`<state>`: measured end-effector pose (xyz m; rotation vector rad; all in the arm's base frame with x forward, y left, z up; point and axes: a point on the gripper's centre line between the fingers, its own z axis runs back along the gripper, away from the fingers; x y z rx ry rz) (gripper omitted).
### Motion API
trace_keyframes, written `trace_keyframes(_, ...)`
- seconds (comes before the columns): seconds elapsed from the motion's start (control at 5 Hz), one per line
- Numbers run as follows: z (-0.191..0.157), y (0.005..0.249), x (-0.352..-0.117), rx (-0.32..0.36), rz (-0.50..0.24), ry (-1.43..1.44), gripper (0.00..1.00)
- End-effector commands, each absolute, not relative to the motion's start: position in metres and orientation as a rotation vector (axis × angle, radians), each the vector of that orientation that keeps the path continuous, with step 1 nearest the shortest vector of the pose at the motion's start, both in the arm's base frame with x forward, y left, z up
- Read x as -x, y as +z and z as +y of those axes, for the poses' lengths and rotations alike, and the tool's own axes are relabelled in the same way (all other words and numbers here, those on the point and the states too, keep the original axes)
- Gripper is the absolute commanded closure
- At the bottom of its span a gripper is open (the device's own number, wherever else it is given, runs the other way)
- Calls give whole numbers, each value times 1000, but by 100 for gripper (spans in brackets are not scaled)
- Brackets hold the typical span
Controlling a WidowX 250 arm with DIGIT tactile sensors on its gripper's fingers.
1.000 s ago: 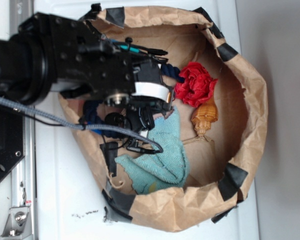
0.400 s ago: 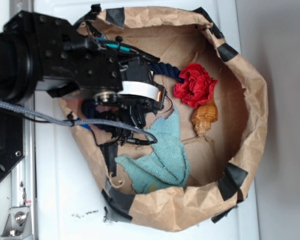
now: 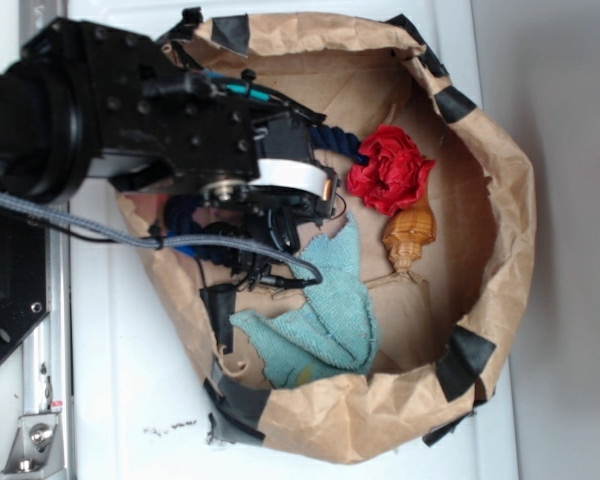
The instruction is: Grab the silver keys.
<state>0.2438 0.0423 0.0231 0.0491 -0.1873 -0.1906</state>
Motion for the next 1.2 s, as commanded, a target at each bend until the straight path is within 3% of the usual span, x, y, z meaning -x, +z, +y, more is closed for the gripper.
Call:
trace_keyframes(0.0, 36, 34, -258, -54, -202, -190, 100)
trace_keyframes(0.2, 35, 50, -265, -57, -214, -180, 100)
trace_keyframes(0.6, 50, 116, -284, 43, -267, -57, 100)
trace_keyframes(1.0, 46, 141, -301, 70, -279, -41, 100)
